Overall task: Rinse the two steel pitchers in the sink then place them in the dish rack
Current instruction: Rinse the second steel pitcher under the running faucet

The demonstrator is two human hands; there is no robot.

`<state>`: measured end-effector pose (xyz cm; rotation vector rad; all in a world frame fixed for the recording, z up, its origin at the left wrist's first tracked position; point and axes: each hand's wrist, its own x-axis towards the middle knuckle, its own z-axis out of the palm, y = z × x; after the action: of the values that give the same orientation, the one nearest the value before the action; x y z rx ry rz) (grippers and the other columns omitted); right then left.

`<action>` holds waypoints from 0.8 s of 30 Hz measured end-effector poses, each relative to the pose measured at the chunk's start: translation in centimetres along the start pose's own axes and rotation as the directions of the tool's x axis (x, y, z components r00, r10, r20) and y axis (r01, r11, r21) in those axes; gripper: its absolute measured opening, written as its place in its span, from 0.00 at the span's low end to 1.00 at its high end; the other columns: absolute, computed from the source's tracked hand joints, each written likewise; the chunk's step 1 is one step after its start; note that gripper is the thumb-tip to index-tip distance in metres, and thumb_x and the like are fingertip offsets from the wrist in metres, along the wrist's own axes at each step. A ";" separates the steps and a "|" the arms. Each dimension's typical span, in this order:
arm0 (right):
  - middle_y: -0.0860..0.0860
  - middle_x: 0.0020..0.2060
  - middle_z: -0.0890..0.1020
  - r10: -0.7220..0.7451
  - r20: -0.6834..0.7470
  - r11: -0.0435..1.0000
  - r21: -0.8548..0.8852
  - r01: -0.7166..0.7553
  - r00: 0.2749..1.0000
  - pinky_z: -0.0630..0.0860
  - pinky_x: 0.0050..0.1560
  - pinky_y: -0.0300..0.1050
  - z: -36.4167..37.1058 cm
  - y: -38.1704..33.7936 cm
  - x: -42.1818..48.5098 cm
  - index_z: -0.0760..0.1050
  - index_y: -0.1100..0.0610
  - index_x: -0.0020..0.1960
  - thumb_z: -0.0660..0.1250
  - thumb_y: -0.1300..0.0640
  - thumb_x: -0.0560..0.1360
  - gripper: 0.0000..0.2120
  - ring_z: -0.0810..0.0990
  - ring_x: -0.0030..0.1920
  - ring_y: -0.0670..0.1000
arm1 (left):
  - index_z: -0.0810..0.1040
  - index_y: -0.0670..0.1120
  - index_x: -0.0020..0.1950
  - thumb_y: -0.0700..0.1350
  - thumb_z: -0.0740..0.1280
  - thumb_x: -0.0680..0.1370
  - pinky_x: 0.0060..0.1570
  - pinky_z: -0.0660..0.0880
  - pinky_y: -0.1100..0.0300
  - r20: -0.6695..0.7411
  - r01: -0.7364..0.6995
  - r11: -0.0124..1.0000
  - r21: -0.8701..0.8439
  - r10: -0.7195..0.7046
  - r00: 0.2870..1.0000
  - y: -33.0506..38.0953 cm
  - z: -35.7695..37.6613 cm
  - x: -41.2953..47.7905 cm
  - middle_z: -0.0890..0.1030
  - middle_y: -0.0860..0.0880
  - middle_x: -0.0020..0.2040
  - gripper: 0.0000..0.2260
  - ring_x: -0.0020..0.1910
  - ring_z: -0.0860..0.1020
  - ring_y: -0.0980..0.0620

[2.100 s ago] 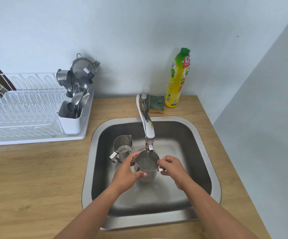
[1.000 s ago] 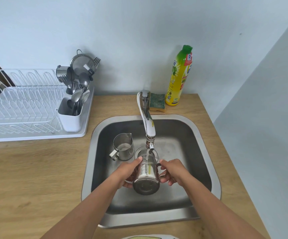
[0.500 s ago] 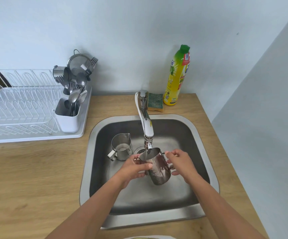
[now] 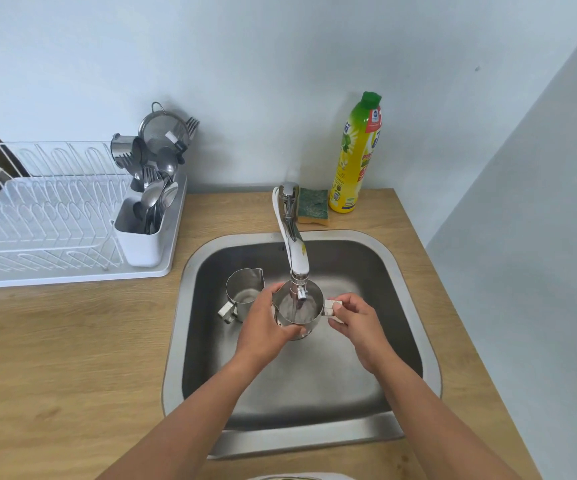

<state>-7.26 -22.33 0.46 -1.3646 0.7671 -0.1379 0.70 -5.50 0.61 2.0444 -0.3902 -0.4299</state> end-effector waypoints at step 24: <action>0.53 0.32 0.78 0.209 0.126 0.906 -0.398 -0.144 0.970 0.72 0.26 0.41 0.9 0.1 -0.5 0.76 0.54 0.50 0.61 0.50 0.81 0.09 0.75 0.29 0.51 | 0.77 0.53 0.55 0.65 0.74 0.64 0.49 0.74 0.60 -0.010 0.271 0.962 0.020 -0.271 0.963 -1.8 -1.3 -2.9 0.82 0.58 0.49 0.25 0.48 0.80 0.59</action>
<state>-7.14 -21.34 0.56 -1.6465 0.7995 0.2847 -1.05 -2.37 0.08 2.1273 -0.1091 -0.5863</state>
